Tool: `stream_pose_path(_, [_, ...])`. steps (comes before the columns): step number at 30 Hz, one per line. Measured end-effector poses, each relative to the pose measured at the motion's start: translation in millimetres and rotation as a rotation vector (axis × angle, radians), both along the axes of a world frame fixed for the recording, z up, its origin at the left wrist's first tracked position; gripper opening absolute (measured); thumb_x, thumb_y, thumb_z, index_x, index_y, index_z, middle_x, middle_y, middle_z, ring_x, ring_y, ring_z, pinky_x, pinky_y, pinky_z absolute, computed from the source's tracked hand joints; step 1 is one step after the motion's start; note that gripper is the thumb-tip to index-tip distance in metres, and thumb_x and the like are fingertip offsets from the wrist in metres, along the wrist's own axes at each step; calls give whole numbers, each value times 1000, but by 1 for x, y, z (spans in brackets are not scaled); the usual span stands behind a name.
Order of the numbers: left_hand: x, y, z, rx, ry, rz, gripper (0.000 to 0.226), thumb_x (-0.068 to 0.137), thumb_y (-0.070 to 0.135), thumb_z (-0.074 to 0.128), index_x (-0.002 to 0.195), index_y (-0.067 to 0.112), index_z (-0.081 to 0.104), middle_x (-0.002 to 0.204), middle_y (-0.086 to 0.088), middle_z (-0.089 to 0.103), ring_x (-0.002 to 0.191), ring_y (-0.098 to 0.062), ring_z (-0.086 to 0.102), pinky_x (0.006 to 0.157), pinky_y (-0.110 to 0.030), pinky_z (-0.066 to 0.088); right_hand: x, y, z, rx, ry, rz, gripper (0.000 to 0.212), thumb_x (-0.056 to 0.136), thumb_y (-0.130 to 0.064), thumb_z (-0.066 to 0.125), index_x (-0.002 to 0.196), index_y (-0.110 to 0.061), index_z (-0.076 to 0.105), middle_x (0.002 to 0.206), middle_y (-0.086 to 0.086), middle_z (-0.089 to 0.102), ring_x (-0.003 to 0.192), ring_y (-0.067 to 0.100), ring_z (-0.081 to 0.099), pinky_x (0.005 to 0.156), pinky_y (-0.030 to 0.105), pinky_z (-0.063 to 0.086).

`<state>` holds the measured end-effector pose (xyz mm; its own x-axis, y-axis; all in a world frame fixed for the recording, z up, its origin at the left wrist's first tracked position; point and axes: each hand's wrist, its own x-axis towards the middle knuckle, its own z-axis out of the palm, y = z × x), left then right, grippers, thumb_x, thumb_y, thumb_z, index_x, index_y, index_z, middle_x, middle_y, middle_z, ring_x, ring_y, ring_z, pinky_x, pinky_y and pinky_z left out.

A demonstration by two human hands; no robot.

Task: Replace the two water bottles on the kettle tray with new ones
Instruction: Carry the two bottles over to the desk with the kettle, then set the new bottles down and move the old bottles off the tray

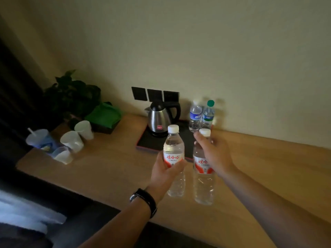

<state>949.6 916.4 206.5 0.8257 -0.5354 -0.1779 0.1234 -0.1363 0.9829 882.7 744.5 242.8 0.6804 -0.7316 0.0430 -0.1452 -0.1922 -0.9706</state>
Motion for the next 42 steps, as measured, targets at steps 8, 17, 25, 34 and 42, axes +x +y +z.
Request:
stream_pose_path(8, [74,-50,-59,119,32,-254,65,64,27,94,115,38,54,100,28,73,91,9,70,63,-6,53,34,-18,-66,-60,-32,-42,28,87,-56,65,82,-29,63,75,-9,69,68,5,67,57,13,47])
stream_pose_path(17, [123,-72,-103,246,-20,-492,79,48,52,95,101,78,43,106,51,56,100,24,57,63,-3,51,54,-20,-117,-86,-107,-161,18,89,-30,65,96,-13,65,89,12,73,83,25,68,70,37,54])
stream_pose_path(25, [120,-76,-120,210,-66,-478,79,47,67,92,112,58,48,112,37,64,99,9,67,65,-9,56,52,-13,-125,-60,-157,-195,20,83,-28,66,101,-19,68,97,-1,74,89,15,69,76,25,51])
stream_pose_path(34, [119,-74,-104,177,-50,-527,92,57,42,99,132,33,46,126,0,65,115,-21,66,93,-48,58,51,-22,-113,-66,-63,-101,22,83,-31,69,98,-15,67,100,2,74,96,15,69,80,30,52])
stream_pose_path(42, [152,-96,-37,110,-221,-506,68,77,59,63,139,36,47,143,11,50,128,11,44,96,-4,34,68,-64,-67,-98,8,-24,31,85,-59,65,100,-32,68,93,-3,71,89,18,68,70,34,54])
